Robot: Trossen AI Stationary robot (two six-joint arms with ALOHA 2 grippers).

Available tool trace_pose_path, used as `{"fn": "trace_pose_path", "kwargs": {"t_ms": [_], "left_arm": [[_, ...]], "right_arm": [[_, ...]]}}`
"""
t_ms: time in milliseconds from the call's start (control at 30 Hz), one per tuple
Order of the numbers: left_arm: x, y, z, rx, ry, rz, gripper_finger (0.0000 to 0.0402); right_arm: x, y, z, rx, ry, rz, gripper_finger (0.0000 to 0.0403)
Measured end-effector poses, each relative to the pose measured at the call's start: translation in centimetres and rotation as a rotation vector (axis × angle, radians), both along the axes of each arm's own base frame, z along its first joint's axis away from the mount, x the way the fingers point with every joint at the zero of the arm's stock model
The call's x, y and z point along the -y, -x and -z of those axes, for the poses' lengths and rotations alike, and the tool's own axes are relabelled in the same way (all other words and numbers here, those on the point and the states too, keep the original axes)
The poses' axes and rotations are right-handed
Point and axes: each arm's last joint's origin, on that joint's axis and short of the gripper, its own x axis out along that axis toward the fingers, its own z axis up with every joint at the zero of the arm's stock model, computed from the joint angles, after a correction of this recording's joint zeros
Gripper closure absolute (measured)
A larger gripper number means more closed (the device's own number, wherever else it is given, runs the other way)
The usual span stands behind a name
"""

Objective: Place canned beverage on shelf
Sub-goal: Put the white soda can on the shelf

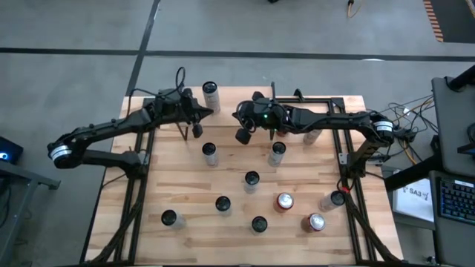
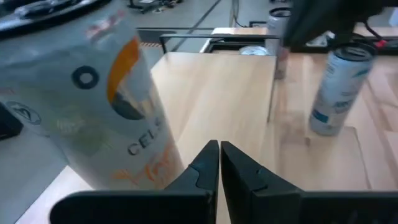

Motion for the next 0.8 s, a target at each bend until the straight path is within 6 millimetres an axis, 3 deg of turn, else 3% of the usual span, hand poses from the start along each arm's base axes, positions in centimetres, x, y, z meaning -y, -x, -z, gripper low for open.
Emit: {"fn": "trace_pose_path", "kwargs": {"t_ms": [400,800], "left_arm": [[-1.5,-1.3,1.5,-0.031,-0.023,-0.136,0.0401],[-2.4,-0.6,1.4,-0.038,-0.049,-0.185,0.0401]], "right_arm": [[0.1,0.2,0.3,-0.035,0.001,0.000,0.0394],[0.1,0.2,0.3,-0.034,-0.002,0.002,0.0394]]}}
